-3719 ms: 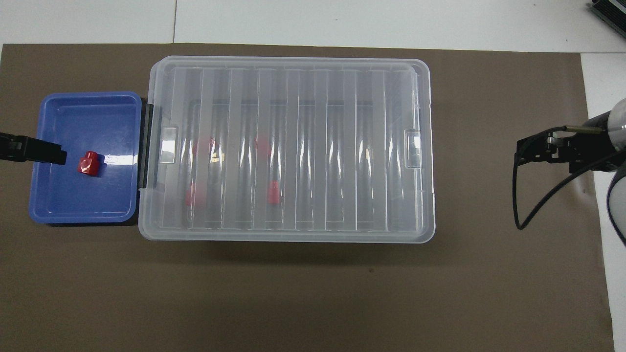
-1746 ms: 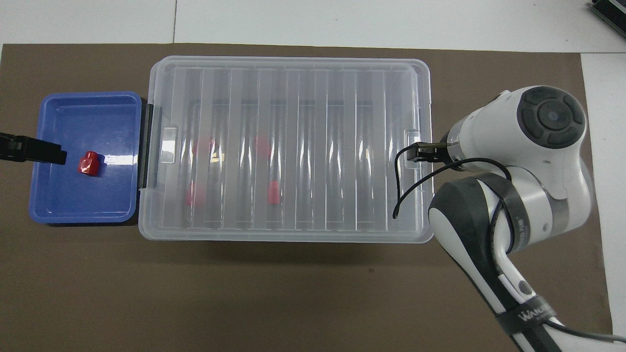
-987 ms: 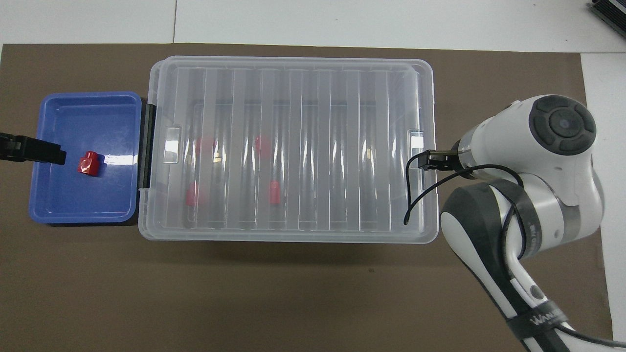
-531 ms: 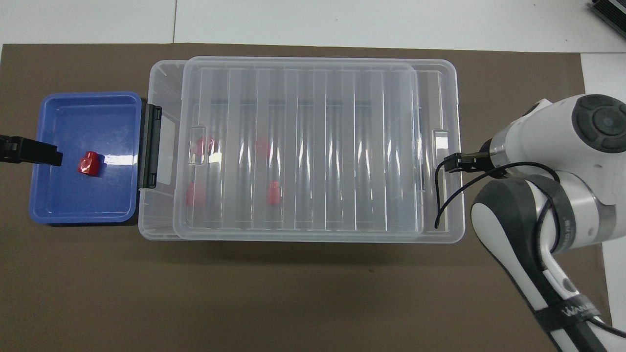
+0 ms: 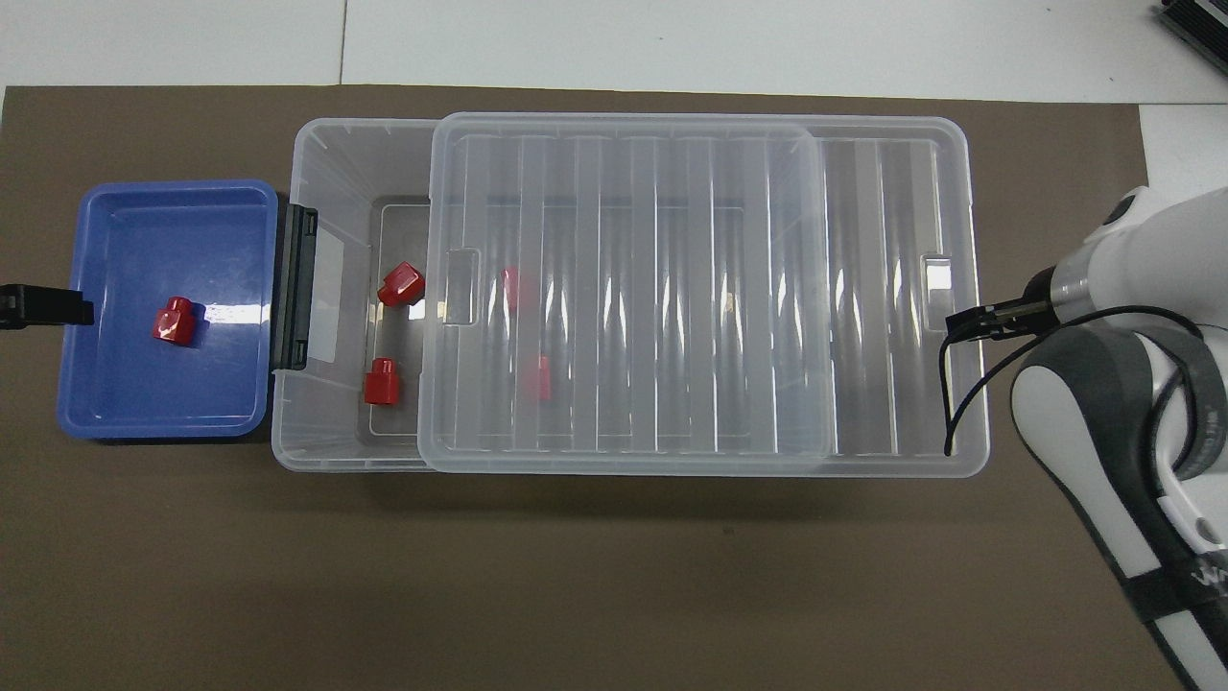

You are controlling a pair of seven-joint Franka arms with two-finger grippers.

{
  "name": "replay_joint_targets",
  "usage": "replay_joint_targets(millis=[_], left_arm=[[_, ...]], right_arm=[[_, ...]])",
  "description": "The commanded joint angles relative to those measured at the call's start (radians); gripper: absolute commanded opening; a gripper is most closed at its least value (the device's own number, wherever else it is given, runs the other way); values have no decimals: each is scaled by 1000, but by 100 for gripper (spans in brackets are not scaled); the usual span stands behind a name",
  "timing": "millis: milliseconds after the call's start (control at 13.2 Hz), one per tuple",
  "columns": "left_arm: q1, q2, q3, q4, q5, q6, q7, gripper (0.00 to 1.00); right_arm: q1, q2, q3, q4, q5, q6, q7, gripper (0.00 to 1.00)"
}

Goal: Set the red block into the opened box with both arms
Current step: 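Slide the lid away from the blue tray while the left gripper reaches the block, then grasp the red block in the blue tray with the left gripper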

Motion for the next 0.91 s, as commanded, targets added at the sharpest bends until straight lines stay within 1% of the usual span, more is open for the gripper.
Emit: replay_joint_targets(millis=[0, 76, 152, 304, 455, 607, 835], left_arm=[[4, 45, -4, -73, 15, 160, 8, 100], [6, 93, -4, -82, 15, 208, 20, 100], [10, 120, -4, -111, 15, 263, 28, 100], [20, 153, -4, -187, 15, 402, 57, 100], [21, 209, -3, -180, 15, 424, 150, 100], [23, 262, -3, -180, 15, 478, 161, 100], [55, 298, -3, -180, 17, 495, 204, 100]], right_arm=[[-41, -25, 9, -28, -12, 0, -56, 89], [-53, -25, 9, -28, -12, 0, -75, 89], [-64, -25, 9, -28, -12, 1, -97, 89], [-88, -24, 9, -28, -12, 7, -137, 89], [-107, -22, 9, -28, -12, 13, -169, 89], [-115, -22, 9, -27, -12, 12, -177, 89], [-118, -19, 9, -19, -12, 4, -183, 89]])
